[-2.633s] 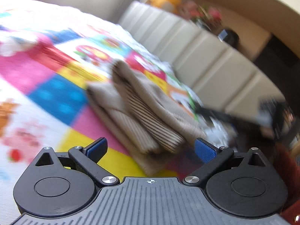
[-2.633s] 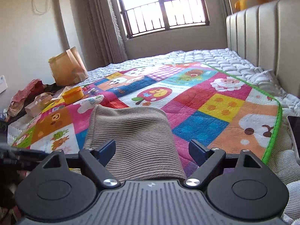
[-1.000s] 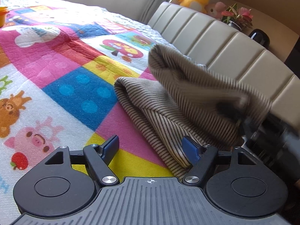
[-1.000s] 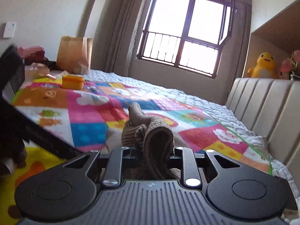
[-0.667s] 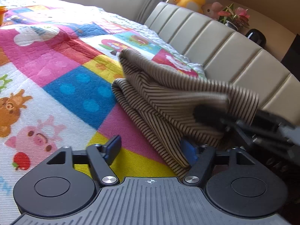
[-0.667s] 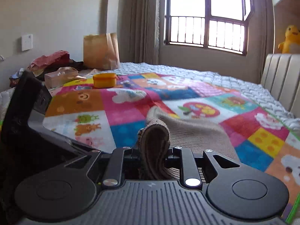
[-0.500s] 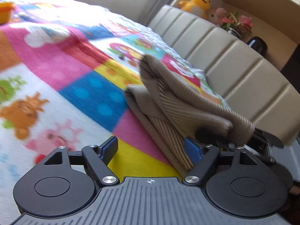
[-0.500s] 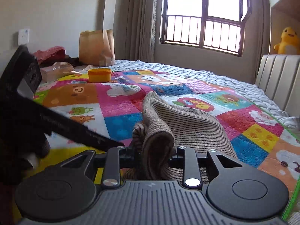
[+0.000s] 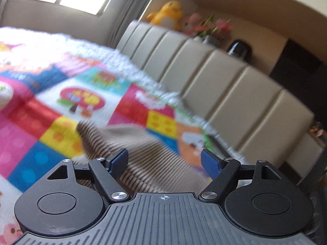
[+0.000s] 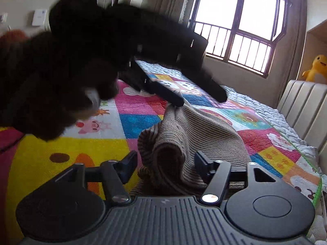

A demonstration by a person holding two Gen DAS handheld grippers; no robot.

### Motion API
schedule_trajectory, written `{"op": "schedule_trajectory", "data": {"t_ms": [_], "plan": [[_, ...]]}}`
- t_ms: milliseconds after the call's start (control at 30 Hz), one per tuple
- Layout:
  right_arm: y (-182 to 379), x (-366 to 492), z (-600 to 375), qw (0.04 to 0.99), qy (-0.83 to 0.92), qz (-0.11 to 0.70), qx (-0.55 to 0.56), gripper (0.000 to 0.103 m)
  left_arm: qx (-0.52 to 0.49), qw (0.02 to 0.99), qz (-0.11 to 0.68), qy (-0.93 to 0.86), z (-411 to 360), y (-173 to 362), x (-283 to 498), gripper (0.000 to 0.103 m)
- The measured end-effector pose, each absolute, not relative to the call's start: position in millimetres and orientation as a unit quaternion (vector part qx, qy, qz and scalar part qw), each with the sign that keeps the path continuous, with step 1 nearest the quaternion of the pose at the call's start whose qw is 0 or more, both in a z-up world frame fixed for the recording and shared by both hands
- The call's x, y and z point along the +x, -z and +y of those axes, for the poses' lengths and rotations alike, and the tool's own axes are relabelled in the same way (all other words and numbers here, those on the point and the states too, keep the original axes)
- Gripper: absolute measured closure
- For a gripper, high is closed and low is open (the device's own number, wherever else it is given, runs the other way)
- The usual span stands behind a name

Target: Fold clothes

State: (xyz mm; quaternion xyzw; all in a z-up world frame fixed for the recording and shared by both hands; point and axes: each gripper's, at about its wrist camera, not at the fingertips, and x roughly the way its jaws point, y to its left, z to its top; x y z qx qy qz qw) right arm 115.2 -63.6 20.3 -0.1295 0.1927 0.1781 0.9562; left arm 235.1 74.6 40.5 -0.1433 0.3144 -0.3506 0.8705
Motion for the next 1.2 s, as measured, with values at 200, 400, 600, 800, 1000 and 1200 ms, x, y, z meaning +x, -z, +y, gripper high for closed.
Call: {"op": "schedule_trajectory", "data": {"t_ms": [200, 400, 600, 800, 1000, 1200], "plan": [[-49.6, 109.3, -92.5, 0.966, -0.194, 0.161, -0.065, 0.0, -0.174, 0.862, 0.329, 0.343, 90.4, -19.3, 237.1, 0.022], [-12.8, 140.9, -92.0, 0.964, -0.128, 0.226, -0.045, 0.0, -0.168, 0.863, 0.333, 0.342, 90.7, -17.9, 235.5, 0.021], [1.9, 130.4, -82.8, 0.964, -0.117, 0.225, -0.076, 0.0, -0.16, 0.864, 0.331, 0.344, 88.0, -15.4, 232.6, 0.019], [-2.2, 135.4, -89.7, 0.96, -0.116, 0.254, -0.037, 0.0, -0.156, 0.866, 0.329, 0.344, 86.9, -14.9, 230.1, 0.018], [-17.5, 121.0, -104.6, 0.959, -0.141, 0.247, -0.005, 0.0, -0.155, 0.866, 0.327, 0.344, 88.0, -12.9, 228.7, 0.018], [-41.6, 119.9, -143.4, 0.977, -0.098, 0.174, 0.076, 0.0, -0.156, 0.867, 0.327, 0.343, 89.3, -11.7, 228.4, 0.017]]}}
